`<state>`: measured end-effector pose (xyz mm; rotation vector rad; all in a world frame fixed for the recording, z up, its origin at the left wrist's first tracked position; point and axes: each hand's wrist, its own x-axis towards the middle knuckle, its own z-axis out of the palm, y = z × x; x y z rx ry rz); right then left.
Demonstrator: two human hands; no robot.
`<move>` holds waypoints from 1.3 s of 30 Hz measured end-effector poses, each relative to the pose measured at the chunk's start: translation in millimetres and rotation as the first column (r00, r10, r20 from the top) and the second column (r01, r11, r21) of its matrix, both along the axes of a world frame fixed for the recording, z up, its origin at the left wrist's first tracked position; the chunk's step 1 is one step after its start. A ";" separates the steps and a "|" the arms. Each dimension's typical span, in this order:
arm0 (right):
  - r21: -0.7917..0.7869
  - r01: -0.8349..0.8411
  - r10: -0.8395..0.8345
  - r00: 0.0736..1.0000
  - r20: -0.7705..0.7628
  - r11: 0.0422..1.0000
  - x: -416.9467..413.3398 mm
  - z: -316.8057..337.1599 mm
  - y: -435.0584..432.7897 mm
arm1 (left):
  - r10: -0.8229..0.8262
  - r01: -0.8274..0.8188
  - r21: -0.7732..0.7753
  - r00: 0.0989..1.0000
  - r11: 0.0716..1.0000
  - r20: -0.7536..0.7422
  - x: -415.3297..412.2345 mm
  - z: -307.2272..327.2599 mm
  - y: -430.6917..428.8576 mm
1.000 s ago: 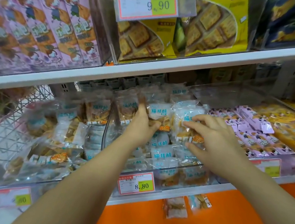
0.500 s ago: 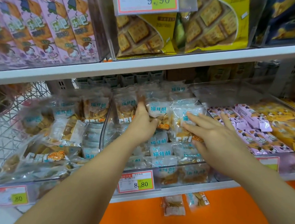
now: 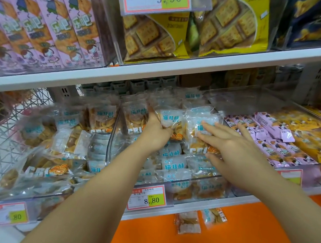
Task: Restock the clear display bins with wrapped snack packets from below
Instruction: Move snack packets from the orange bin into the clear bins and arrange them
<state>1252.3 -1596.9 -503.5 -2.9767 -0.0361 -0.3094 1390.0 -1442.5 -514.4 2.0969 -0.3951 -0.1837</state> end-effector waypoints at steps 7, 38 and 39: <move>0.001 -0.006 0.006 1.000 0.006 1.000 -0.9 -1.0 -1.3 | 0.122 -0.160 0.181 0.971 0.970 0.208 -15.6 5.5 8.5; 0.078 -0.008 -0.001 0.993 0.116 0.997 -4.1 0.1 3.7 | -0.025 -0.183 0.457 0.911 0.870 0.412 -30.2 5.9 14.9; 0.083 -0.011 -0.001 0.990 0.140 0.996 -6.0 1.1 4.8 | -0.047 -0.172 0.458 0.902 0.872 0.428 -36.7 7.3 20.6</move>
